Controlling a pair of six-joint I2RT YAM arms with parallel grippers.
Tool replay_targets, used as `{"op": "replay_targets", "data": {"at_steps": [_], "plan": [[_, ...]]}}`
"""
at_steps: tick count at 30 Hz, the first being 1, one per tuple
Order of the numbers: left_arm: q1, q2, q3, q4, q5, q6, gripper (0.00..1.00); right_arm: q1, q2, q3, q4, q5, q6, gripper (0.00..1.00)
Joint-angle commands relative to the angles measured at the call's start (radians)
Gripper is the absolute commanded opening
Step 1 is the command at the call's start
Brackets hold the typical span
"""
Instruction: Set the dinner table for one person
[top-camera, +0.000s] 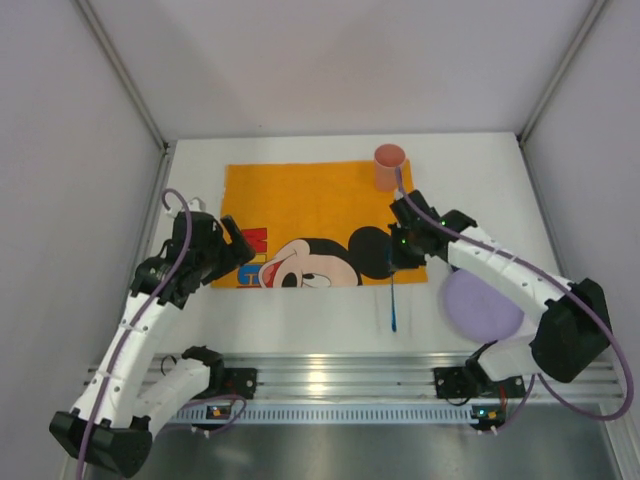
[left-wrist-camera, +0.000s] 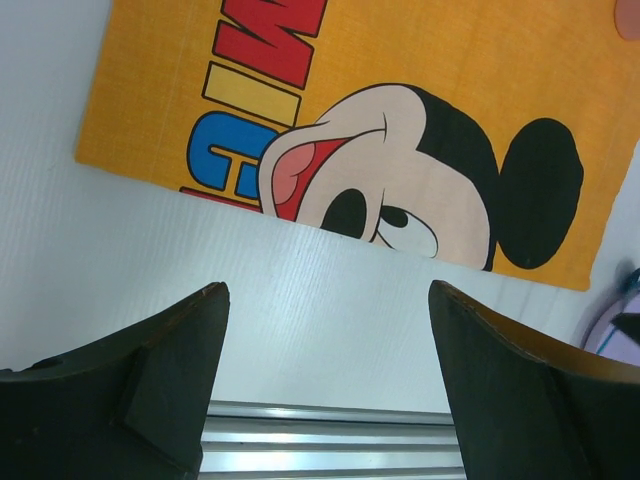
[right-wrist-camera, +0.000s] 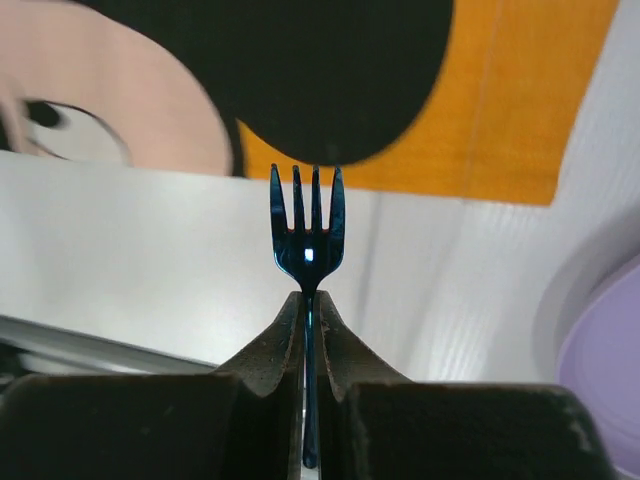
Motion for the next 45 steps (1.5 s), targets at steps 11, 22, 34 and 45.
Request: {"op": "replay_targets", "data": {"at_steps": [11, 22, 34, 45], "plan": [[-0.002, 0.014, 0.073, 0.066, 0.017, 0.094, 0.86, 0.063, 0.55, 0.7, 0.25, -0.368, 0.135, 0.0], [0.0, -0.072, 0.013, 0.074, 0.031, 0.097, 0.88, 0.125, 1.073, 1.25, 0.398, -0.502, 0.351, 0.0], [0.0, -0.1, 0.009, 0.1, 0.023, 0.103, 0.88, 0.175, 1.238, 1.241, 0.652, -0.462, 0.54, 0.0], [0.0, -0.095, 0.042, 0.054, -0.02, 0.083, 0.88, 0.168, 1.193, 1.205, 0.702, -0.551, 0.483, 0.67]]}}
